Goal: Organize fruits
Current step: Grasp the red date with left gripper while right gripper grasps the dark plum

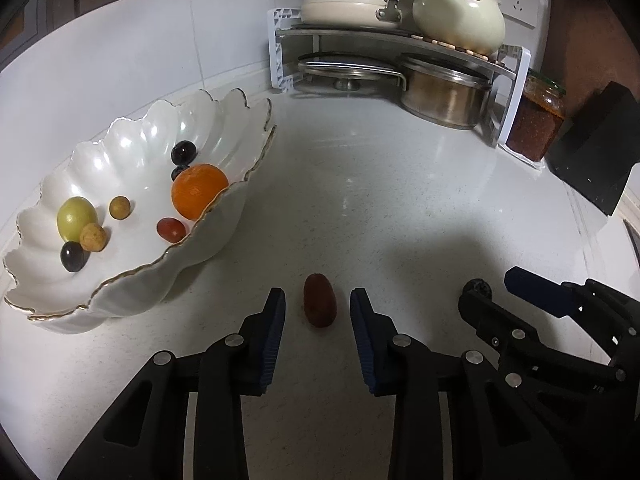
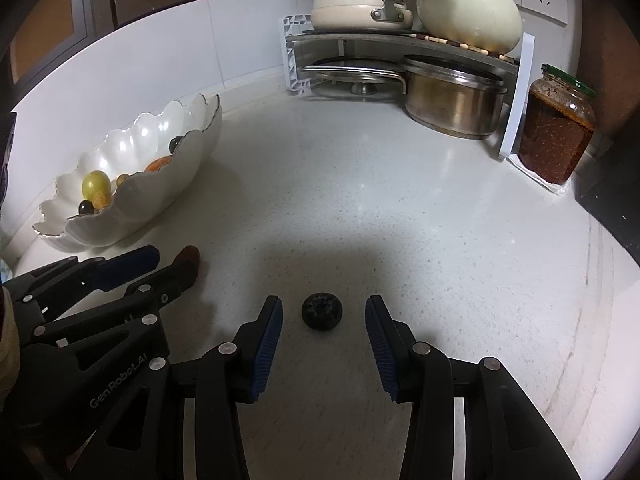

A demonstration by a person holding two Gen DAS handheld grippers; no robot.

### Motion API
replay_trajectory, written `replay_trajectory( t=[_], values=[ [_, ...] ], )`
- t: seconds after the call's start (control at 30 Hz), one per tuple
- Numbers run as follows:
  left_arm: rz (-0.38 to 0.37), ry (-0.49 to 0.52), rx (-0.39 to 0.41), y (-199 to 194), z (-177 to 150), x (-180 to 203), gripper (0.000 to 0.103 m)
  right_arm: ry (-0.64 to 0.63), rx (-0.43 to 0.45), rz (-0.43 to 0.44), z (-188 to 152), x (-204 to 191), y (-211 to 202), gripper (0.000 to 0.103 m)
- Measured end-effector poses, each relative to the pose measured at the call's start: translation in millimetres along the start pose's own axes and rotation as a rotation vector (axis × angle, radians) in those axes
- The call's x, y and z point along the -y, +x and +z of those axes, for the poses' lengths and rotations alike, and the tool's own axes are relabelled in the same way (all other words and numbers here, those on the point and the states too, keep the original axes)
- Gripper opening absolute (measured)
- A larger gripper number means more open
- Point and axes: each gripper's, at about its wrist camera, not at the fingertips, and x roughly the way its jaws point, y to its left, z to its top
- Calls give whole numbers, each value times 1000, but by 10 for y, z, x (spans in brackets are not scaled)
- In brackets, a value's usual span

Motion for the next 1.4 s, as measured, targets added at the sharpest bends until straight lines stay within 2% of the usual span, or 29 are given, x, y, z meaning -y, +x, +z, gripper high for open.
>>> replay_trajectory(
  t=[0.3,0.57,1.03,1.4],
  values=[
    [12,-15,-16,82,9,10,27,-14,-5,4,8,17,49,42],
    [9,-33,-34,132,12,2,18,1,-33,43,16,26,126,25],
    [23,-39,-7,-83,-27,-16,17,-23,-3,57,36,8,-15,24],
    [42,-86,44,-501,-9,-85,17,-51,57,81,170,-47,-330,24]
  ],
)
